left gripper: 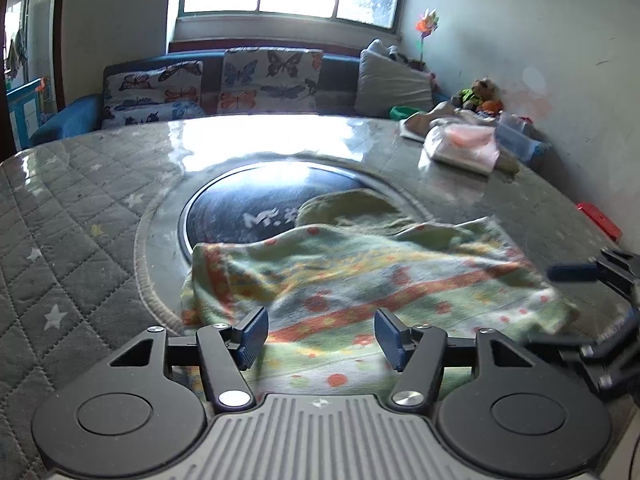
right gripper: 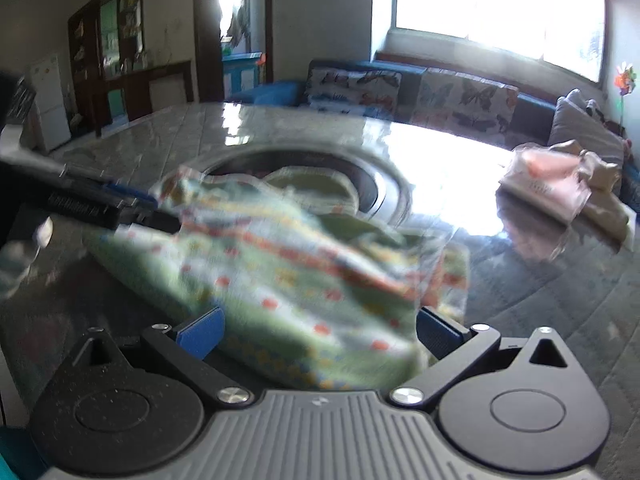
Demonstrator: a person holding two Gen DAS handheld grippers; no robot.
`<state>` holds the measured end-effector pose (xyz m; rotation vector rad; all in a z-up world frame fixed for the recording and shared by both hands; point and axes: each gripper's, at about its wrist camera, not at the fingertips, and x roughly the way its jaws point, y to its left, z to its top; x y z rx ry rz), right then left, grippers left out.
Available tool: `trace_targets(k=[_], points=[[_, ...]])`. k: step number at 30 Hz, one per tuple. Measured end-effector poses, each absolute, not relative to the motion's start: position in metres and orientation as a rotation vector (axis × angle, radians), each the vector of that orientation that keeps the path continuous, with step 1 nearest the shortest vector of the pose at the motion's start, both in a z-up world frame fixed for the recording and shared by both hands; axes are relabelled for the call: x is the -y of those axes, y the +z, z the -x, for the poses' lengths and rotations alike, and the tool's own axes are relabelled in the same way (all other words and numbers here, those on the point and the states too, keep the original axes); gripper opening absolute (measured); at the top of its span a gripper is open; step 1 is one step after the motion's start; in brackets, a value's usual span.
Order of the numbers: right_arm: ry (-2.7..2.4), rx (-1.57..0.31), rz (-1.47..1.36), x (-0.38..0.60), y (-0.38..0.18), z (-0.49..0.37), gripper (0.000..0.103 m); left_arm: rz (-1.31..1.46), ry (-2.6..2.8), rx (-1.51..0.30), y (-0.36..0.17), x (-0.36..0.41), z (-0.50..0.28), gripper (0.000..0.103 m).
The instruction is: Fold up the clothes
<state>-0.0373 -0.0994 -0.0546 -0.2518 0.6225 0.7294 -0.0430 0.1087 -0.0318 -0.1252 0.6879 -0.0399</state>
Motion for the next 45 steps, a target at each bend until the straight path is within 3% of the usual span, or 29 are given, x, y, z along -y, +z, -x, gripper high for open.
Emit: trace_targets(k=[14,45], points=[[0.692,-0.724,0.115,0.087,-0.077,-0.023,0.103,0.127,-0.065,-0.72,-0.041,-0.102,0.057,0.066],[0.836,-0.608,0.309,0.037,-0.074,0.037,0.103,0.19,0.084,-0.734,-0.044,-0.129,0.094,0.066]])
